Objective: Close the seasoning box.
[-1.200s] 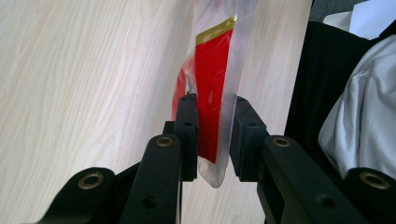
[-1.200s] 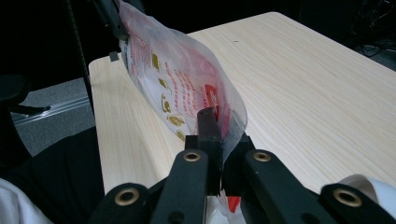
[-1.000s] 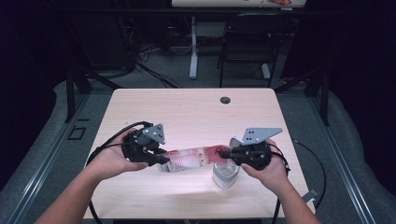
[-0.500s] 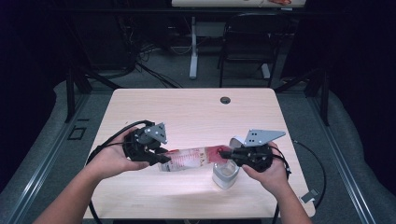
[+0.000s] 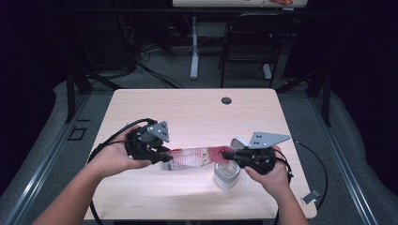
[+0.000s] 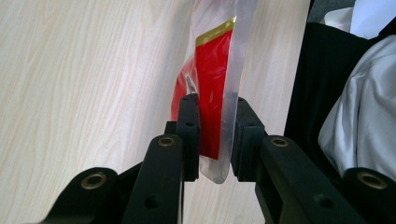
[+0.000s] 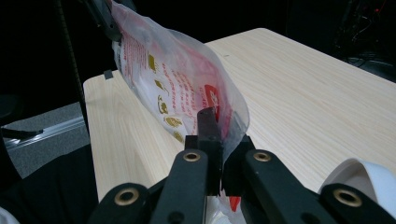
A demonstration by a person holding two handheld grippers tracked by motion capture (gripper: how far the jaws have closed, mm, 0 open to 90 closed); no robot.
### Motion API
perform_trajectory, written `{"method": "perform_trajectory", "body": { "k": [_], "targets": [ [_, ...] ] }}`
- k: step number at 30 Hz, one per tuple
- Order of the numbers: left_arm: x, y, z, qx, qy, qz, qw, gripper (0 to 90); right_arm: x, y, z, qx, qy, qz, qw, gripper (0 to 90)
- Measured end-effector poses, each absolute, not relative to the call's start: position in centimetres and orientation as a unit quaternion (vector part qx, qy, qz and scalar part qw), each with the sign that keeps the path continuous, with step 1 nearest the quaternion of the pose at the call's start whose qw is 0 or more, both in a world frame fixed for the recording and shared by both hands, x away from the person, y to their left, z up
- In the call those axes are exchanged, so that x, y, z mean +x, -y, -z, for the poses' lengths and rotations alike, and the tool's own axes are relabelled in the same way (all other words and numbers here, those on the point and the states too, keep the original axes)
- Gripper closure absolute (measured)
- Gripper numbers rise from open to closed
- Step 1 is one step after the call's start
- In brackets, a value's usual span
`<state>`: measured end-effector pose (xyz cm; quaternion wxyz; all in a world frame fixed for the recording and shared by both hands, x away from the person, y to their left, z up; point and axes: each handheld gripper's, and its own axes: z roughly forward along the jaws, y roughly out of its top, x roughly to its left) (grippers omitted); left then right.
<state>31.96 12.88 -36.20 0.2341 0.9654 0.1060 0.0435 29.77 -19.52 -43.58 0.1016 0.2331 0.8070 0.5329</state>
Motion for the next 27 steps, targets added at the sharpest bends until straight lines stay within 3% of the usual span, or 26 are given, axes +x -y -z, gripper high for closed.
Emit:
{"method": "perform_trajectory", "body": {
  "k": [27],
  "targets": [
    [32.15, -12.45, 35.72, 0.968, -0.102, -0.048, 0.225, 77.2, 29.73, 19.83, 43.97, 0.242, -0.798, -0.543, 0.096, 89.5]
  ]
}}
